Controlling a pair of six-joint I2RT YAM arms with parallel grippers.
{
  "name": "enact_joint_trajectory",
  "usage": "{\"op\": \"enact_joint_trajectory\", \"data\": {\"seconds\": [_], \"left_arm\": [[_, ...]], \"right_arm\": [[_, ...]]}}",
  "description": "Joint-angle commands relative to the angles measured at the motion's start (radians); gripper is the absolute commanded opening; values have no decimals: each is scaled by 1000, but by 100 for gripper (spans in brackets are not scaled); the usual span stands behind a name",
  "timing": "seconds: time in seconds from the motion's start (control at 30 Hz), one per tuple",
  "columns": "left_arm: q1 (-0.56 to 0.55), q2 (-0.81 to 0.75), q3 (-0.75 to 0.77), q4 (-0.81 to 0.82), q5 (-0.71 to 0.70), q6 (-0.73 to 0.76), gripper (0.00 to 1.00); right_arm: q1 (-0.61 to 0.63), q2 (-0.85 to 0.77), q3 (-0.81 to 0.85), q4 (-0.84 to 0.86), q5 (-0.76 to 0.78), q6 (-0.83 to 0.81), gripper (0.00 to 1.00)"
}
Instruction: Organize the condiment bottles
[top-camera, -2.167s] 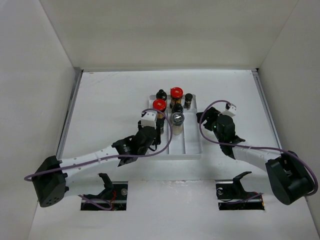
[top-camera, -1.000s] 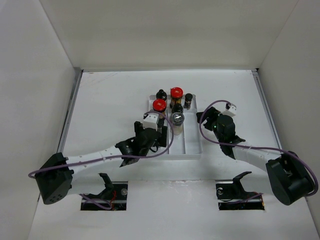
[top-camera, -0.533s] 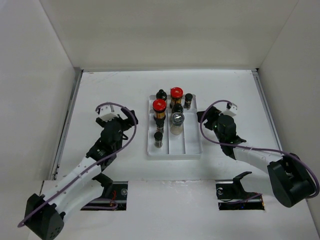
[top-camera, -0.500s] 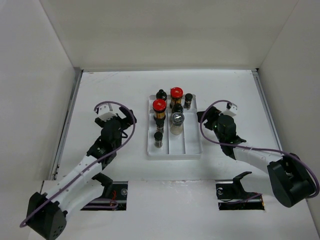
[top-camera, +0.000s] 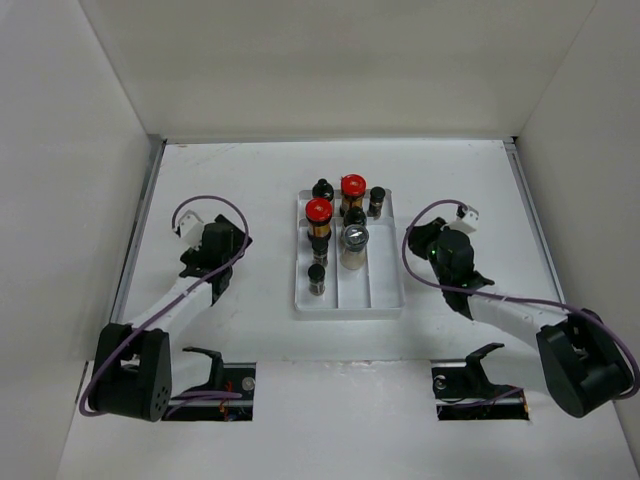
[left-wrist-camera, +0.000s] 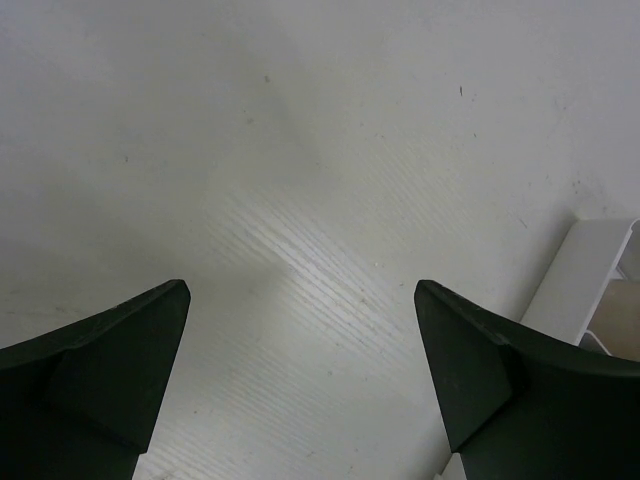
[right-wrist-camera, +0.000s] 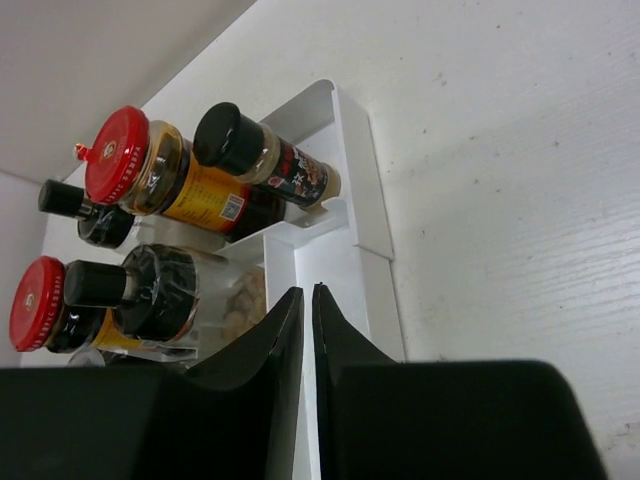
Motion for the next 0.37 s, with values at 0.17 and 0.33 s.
{"op": "enact_joint_trajectory", "data": {"seconds": [0.17,0.33], "left_arm": [[-69,31,30,140,44,-27,100],[-100,-12,19,154,41,8,100]], "right_arm": [[-22,19,23,19,58,-16,42],[-16,11,32,15,79,-30,65]]}}
